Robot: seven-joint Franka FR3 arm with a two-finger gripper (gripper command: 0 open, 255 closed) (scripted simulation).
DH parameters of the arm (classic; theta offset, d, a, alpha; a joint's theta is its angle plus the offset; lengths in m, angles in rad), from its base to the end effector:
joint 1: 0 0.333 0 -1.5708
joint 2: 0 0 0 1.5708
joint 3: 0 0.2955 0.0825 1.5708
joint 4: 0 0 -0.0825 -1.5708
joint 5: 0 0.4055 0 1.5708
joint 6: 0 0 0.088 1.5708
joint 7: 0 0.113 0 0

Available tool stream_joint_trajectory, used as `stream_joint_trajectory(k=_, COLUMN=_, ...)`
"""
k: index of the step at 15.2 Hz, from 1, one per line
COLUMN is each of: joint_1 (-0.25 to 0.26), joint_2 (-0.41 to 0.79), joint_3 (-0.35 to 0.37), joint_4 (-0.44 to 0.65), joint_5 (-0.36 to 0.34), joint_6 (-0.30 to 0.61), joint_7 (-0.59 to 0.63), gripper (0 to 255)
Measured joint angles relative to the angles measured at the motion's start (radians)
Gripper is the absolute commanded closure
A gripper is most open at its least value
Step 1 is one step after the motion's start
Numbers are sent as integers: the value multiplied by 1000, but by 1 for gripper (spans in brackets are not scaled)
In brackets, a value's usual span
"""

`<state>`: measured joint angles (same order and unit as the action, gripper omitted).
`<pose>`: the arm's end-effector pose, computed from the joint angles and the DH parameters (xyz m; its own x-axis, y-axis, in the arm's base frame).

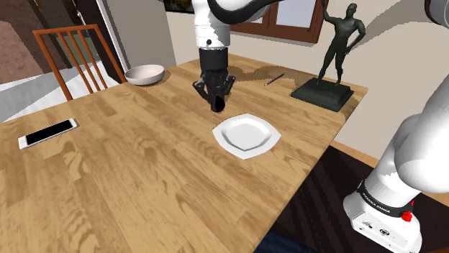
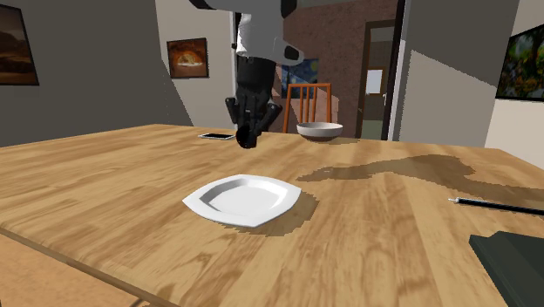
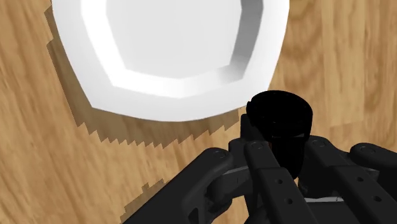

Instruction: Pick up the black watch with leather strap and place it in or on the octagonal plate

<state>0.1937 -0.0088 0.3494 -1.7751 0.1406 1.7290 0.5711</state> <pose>0.4872 0.3107 0.5158 0.9932 -0.0477 -0.1057 -0.0575 -0.9941 -0.0919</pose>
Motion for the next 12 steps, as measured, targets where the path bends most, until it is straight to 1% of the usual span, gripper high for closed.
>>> stream_joint_trajectory(k=4, joint_1=-10, joint_2=-169, joint_3=-21, joint_4=-185, joint_5=54, joint_6=18, joint_7=-50, gripper=255)
stream_joint_trajectory(k=7, joint_1=-6, joint_2=-279, joint_3=-34, joint_4=-289, joint_5=84, joint_6=13, joint_7=-73, gripper=255)
stream_joint_trajectory(k=12, joint_1=-2, joint_2=-297, joint_3=-32, joint_4=-362, joint_5=94, joint_6=68, joint_7=-83, gripper=255)
